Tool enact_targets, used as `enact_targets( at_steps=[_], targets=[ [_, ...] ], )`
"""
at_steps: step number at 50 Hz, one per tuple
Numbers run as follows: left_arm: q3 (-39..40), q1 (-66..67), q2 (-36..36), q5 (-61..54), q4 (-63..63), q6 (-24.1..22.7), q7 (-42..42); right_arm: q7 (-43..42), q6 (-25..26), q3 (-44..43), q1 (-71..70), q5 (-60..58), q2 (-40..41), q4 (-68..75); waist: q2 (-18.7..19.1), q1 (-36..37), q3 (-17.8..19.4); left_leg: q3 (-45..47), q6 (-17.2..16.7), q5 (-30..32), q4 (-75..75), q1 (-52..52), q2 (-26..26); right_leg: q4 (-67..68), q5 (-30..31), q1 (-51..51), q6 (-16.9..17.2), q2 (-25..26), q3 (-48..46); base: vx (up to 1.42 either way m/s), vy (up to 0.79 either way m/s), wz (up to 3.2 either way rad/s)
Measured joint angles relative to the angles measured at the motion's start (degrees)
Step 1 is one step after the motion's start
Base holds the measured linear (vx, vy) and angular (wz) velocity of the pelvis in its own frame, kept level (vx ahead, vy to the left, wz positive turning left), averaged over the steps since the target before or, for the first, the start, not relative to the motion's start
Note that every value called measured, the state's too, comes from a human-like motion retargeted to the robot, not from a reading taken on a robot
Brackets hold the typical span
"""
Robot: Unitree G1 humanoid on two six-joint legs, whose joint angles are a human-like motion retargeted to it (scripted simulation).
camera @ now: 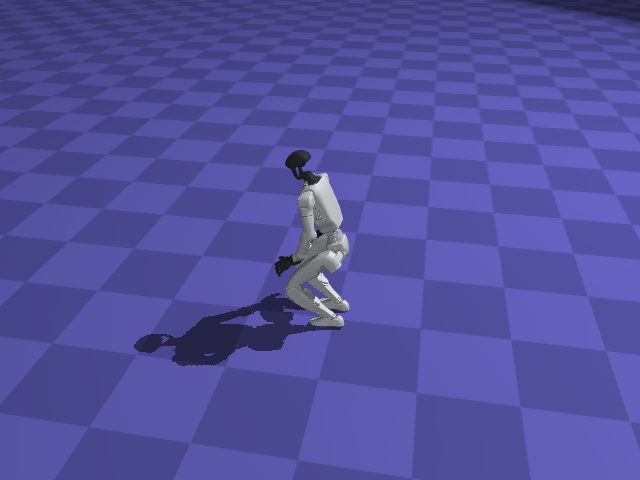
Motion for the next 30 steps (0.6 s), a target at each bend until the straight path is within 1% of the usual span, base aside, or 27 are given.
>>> enact_targets(
  at_steps=[2, 3, 5, 7, 8, 9, 10, 13, 15, 17, 18, 19, 20, 21, 22, 23, 24, 25, 28, 29, 30],
  targets=[
    [0.8, 3.1, 2.1, 1.7, -9.3, -0.8, 2.3, -4.8, -0.9, -1.0, 0.7, -0.6, -0.7, -1.8, 0.7, 1.1, -0.4, -1.0, -2.6, 0.9, -3.8, 4.5, 1.8, -5.6, 3.8, 3.9, 0.7, 2.4, -1.2, -0.01, -0.02, -0.86],
    [1.5, 5.5, 3.2, 1.9, -13.5, -1.2, 2.7, -6.8, -1.1, -2.0, 2.0, -0.6, -1.3, -3.8, 0.7, 1.4, -1.0, -1.7, -4.4, 3.4, -8.8, 8.5, 1.8, -11.1, 7.5, 7.6, 1.9, 3.5, -1.7, 0.01, -0.02, -0.87],
    [3.6, 11.5, 4.9, 2.1, -19.9, -1.6, 2.3, -10.2, -1.3, -4.5, 5.7, -1.3, -2.1, -8.5, 0.1, 1.6, -2.9, -3.9, -8.8, 13.4, -24.3, 18.8, 0.4, -26.7, 19.6, 17.1, 6.5, 6.3, -1.3, 0.02, -0.02, -0.62],
    [6.2, 17.7, 5.0, 2.5, -21.8, -1.3, 0.1, -12.2, -1.5, -5.7, 9.6, -3.1, -2.3, -11.7, -0.5, 0.7, -6.4, -3.6, -14.7, 33.1, -44.8, 29.4, 0.7, -46.7, 39.0, 26.9, 14.4, 8.8, 0.6, 0.04, -0.01, -0.31],
    [7.5, 20.1, 4.5, 2.5, -21.4, -1.1, -1.3, -12.2, -1.2, -5.6, 11.0, -4.3, -2.4, -12.6, -0.5, 0.5, -8.6, -2.7, -17.9, 44.8, -54.2, 33.4, 1.3, -54.8, 48.8, 30.4, 16.7, 8.6, 0.1, 0.05, -0.01, -0.32],
    [8.2, 21.5, 3.9, 2.5, -20.4, -0.7, -2.1, -11.7, -0.9, -5.1, 12.0, -5.5, -2.4, -12.9, -0.6, 0.3, -9.8, -1.9, -19.7, 51.7, -59.2, 35.8, 1.5, -58.5, 53.8, 32.4, 17.6, 8.3, -0.5, 0.04, 0.00, -0.33],
    [8.7, 22.4, 3.3, 2.6, -19.0, -0.2, -2.6, -10.9, -0.6, -4.5, 12.7, -6.6, -2.3, -12.8, -0.7, 0.3, -10.5, -1.1, -20.8, 56.0, -62.0, 37.5, 1.5, -59.9, 56.6, 33.6, 17.8, 7.8, -1.3, 0.01, 0.02, -0.33],
    [8.7, 23.0, 1.7, 3.0, -13.2, 0.9, -2.3, -8.4, -0.4, -2.1, 14.9, -9.1, -1.2, -11.1, -0.8, 1.0, -11.2, -1.1, -20.5, 53.5, -58.1, 38.0, 0.6, -54.9, 53.6, 33.5, 15.8, 7.2, -2.6, -0.02, 0.05, -0.46],
    [9.1, 21.4, 0.7, 3.4, -8.1, 0.7, -2.1, -6.8, -0.6, -0.9, 15.3, -10.4, -0.7, -10.1, -0.9, 1.5, -10.7, -0.7, -20.2, 51.1, -59.7, 41.0, 0.3, -55.6, 51.4, 35.4, 14.9, 7.2, -3.1, -0.03, 0.06, -0.60],
    [9.5, 20.8, 0.0, 3.9, -5.2, 1.0, -1.6, -5.9, -0.8, 0.0, 16.2, -11.1, 0.2, -9.0, -1.1, 1.9, -11.2, -0.3, -19.3, 47.0, -59.2, 42.0, 0.1, -54.7, 47.4, 35.6, 13.7, 7.0, -2.8, -0.08, 0.07, -0.54],
    [9.8, 20.6, -0.4, 4.1, -4.1, 1.1, -1.1, -5.6, -0.9, 0.3, 16.5, -11.5, 0.7, -8.3, -1.2, 2.1, -11.3, -0.2, -18.4, 43.6, -58.1, 42.3, -0.1, -53.6, 44.0, 35.6, 12.9, 7.0, -2.5, -0.11, 0.08, -0.56],
    [10.2, 20.0, -0.7, 4.0, -3.1, 1.3, -0.2, -5.2, -1.0, 0.6, 16.4, -11.9, 1.1, -7.7, -1.2, 2.3, -11.2, -0.2, -16.7, 36.8, -56.1, 42.6, -0.3, -51.6, 37.5, 35.6, 11.4, 7.0, -2.2, -0.12, 0.08, -0.61],
    [10.6, 19.4, -1.0, 3.9, -2.1, 1.4, 1.0, -4.9, -1.1, 1.0, 16.1, -12.5, 1.5, -7.1, -1.3, 2.6, -10.9, -0.1, -14.7, 28.4, -53.6, 42.8, -0.5, -49.1, 29.4, 35.5, 9.6, 7.1, -1.8, -0.13, 0.08, -0.67],
    [11.0, 17.9, -1.4, 4.2, -0.5, 1.8, 3.1, -5.1, -1.0, 1.5, 14.9, -13.8, 1.9, -6.4, -1.2, 2.6, -9.1, 0.6, -12.1, 17.4, -48.7, 42.3, 0.0, -44.3, 18.8, 34.9, 7.0, 6.7, -2.1, -0.13, 0.09, -0.67],
    [11.4, 16.3, -2.1, 4.2, 1.3, 2.2, 5.0, -5.3, -0.9, 2.0, 13.5, -14.6, 2.4, -5.8, -1.1, 2.5, -7.2, 1.6, -9.8, 8.8, -44.3, 41.8, 0.7, -40.0, 10.6, 34.5, 5.0, 6.3, -2.5, -0.13, 0.09, -0.60],
    [11.6, 14.2, -3.3, 3.8, 3.8, 2.7, 6.2, -5.5, -0.8, 2.5, 12.0, -14.8, 3.0, -5.1, -1.1, 2.5, -5.2, 3.3, -8.4, 5.1, -40.5, 41.4, 1.9, -36.8, 7.4, 34.3, 4.1, 5.7, -3.5, -0.12, 0.09, -0.52],
    [11.4, 12.1, -4.8, 3.8, 6.7, 3.0, 6.8, -5.7, -1.1, 2.8, 10.7, -14.5, 3.5, -4.6, -0.8, 2.6, -3.7, 3.7, -8.6, 6.4, -40.5, 41.9, 2.5, -37.4, 8.8, 35.1, 4.4, 6.0, -3.8, -0.11, 0.08, -0.48],
    [10.9, 10.0, -6.5, 4.0, 9.7, 3.1, 7.0, -5.9, -1.6, 3.0, 9.5, -14.0, 4.0, -4.3, -0.3, 2.7, -2.5, 3.5, -9.7, 10.1, -42.3, 42.8, 2.7, -39.9, 12.5, 36.3, 5.2, 6.7, -4.0, -0.09, 0.07, -0.48],
    [8.0, 12.2, -7.8, 7.3, 10.7, 4.6, 4.8, -4.9, -2.6, 3.5, 12.5, -10.3, 3.2, -5.9, -0.2, 3.1, -5.7, 2.1, -14.5, 29.9, -53.7, 44.6, 1.6, -52.3, 32.6, 38.6, 11.8, 7.4, -3.1, -0.06, 0.05, -0.47],
    [7.2, 13.0, -7.8, 8.1, 10.7, 4.9, 4.2, -4.5, -2.6, 3.7, 13.2, -9.4, 2.6, -6.1, -0.2, 3.3, -6.6, 1.9, -15.3, 33.8, -55.3, 44.3, 1.3, -53.7, 36.7, 38.4, 12.9, 7.1, -2.7, -0.05, 0.05, -0.53],
    [6.5, 13.6, -7.7, 8.8, 10.6, 5.0, 3.9, -4.1, -2.6, 3.9, 13.7, -8.7, 2.0, -6.2, -0.3, 3.6, -7.4, 1.6, -15.8, 36.5, -56.0, 43.7, 1.0, -54.3, 39.6, 37.9, 13.7, 6.8, -2.2, -0.06, 0.05, -0.61]
  ],
)
